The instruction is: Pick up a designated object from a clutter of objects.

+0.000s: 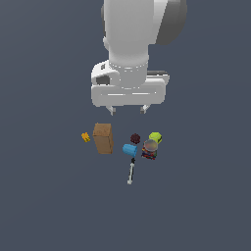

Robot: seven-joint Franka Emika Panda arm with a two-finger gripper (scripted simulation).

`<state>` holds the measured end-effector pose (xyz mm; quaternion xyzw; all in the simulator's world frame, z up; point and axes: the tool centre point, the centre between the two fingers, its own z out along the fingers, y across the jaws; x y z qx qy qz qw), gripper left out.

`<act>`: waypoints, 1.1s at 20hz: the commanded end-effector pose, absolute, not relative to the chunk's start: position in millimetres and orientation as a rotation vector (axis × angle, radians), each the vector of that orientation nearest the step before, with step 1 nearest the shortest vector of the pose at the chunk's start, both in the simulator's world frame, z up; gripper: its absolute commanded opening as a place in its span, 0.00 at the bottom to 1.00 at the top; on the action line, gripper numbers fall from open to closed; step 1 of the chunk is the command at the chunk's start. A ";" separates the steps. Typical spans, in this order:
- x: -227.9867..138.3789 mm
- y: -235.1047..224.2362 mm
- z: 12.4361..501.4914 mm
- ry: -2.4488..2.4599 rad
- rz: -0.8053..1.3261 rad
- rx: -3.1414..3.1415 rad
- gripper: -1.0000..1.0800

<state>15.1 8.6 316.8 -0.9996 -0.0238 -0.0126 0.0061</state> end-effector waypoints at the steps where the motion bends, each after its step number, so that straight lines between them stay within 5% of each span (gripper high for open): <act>1: 15.0 9.6 314.5 -0.077 -0.037 -3.129 0.96; 11: 12.8 37.0 270.4 -0.159 -0.029 -3.139 0.96; 22: -16.6 104.9 168.2 -0.378 -0.014 -3.134 0.96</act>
